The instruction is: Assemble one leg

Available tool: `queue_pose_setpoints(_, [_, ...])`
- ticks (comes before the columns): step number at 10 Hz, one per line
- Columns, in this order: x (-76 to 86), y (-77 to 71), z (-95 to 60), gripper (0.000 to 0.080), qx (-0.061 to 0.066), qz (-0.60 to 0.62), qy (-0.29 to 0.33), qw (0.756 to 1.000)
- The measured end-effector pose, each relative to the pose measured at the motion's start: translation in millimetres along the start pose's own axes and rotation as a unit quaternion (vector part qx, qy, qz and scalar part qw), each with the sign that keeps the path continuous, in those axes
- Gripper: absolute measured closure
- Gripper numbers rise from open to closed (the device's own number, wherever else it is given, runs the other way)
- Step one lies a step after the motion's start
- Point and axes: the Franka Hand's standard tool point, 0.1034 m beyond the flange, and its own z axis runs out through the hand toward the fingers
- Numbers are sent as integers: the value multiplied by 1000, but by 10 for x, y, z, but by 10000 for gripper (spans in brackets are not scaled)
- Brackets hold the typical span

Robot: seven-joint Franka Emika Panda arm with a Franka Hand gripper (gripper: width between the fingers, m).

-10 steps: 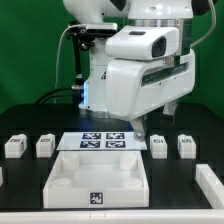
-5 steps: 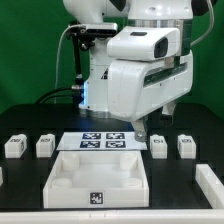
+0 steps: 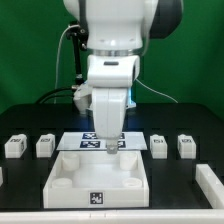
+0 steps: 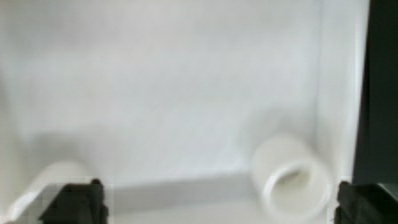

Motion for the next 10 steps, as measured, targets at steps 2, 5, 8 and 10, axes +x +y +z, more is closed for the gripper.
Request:
queue_pose_setpoints(2, [-96,-254,194,150,10,5,4,1000])
queue_pose_setpoints(5, [-170,-425,322,150,16,14,6,1000])
queue_pose_setpoints(8, [-209,-404,474,150,22,19,10,1000])
queue_pose_setpoints(10, [-208,-410,477,154,22,19,10,1000])
